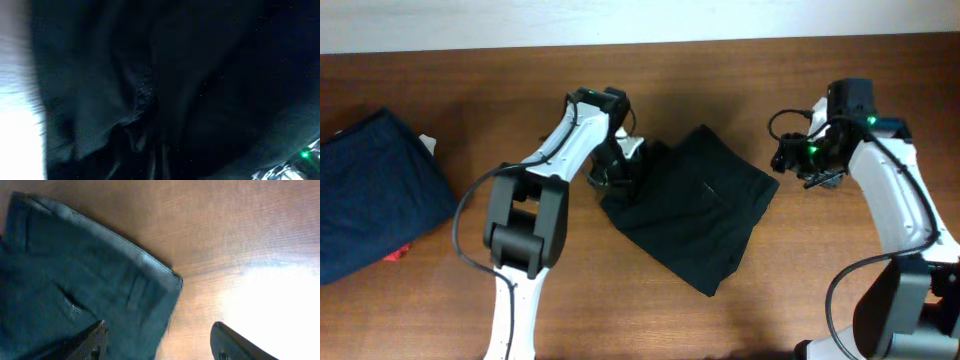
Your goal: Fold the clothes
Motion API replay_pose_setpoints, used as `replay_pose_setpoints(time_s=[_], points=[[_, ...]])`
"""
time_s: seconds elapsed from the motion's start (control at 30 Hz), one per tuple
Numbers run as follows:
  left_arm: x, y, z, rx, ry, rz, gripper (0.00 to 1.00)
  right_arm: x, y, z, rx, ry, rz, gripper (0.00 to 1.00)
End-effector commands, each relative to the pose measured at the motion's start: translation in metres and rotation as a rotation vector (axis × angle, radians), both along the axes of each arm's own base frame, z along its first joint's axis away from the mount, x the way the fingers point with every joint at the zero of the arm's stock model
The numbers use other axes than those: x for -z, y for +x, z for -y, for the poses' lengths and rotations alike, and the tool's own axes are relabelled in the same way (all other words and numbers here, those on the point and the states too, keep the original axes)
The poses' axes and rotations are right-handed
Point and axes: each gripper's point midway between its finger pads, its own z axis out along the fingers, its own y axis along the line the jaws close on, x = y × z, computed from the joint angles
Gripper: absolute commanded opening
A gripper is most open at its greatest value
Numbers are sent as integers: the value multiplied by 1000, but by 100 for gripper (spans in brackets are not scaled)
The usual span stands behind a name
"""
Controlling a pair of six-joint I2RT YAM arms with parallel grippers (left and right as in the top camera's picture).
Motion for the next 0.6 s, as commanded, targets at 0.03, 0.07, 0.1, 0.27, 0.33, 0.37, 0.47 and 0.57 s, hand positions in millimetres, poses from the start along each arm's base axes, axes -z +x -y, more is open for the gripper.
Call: replay_pose_setpoints(time_s=[0.03,0.07,0.1,0.27,0.33,0.37,0.47,0.57], points=[[-107,71,-1,-14,-140,400,29,1,-24,-3,54,84,-95,70],[-115,80,2,11,-159,460,36,3,-28,-9,42,149,-102,70],[-120,89,6,37,-177,514,40,4,-30,-15,24,213,-101,70],[-106,83,41,269,-265,577,47,25,-54,-28,-23,347,-142,70],[-93,81,54,330,-280,581,50,32,-60,-36,-57,381,-144,70],[-86,80,64,358,-303,583,53,34,-61,-39,-64,399,-142,70],[-61,82,93,406,-414,582,60,42,-65,-41,-63,410,-147,70],[-45,93,104,406,-461,606,63,42,-66,-41,-62,411,-150,70]])
